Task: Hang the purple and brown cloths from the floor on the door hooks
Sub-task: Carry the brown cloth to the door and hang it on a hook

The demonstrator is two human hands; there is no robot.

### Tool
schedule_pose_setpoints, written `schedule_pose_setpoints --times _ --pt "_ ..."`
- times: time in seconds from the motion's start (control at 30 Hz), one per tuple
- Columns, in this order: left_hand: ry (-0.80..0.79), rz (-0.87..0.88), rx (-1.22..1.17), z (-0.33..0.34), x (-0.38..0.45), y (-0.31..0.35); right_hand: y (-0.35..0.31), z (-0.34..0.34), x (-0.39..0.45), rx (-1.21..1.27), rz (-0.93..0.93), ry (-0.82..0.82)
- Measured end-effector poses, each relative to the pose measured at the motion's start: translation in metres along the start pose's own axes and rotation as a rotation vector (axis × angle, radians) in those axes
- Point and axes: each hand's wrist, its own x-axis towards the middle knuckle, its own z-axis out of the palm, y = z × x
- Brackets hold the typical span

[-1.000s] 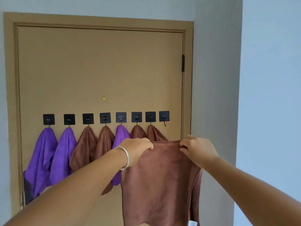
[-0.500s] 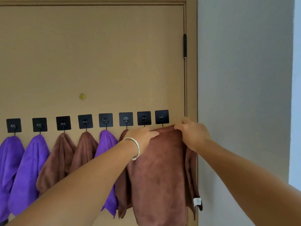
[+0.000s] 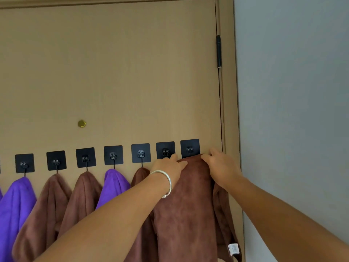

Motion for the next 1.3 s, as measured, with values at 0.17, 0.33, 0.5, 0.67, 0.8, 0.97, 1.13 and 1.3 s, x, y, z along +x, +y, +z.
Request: schedule_pose_setpoints --times 0.17,0.33,0.5,0.67,0.8,0.97,1.13,1.3 --pt "0.037 0.01 0.01 0.029 0.005 0.01 0.003 0.029 -0.006 -0.016 -0.04 0.003" --pt "-0.003 0.003 0.052 0.035 0.007 0.02 -0.003 0.055 -0.016 0.036 0.03 0.014" --pt "-0.02 -0.007 -0.071 0.035 -0.002 0.036 -0.008 0.064 -0.026 0.009 0.051 0.049" --pt "-0.044 -0.04 -0.463 0.035 -0.004 0.044 0.0 0.054 -0.029 -0.163 0.052 0.193" --pt "-0.244 -0.218 -1.085 0.044 -0.011 0.064 0.004 0.062 -0.031 -0.037 0.116 0.077" --pt "-0.146 -0.267 -1.103 0.059 -0.032 0.08 0.005 0.069 -0.037 0.053 0.074 -0.06" --pt "-0.264 -0.194 -0.434 0.071 -0.043 0.062 0.002 0.054 -0.04 0.164 0.13 0.071" --pt "-0.195 -0.174 -0.484 0.068 -0.06 0.063 -0.047 0.027 -0.035 0.761 0.302 0.391"
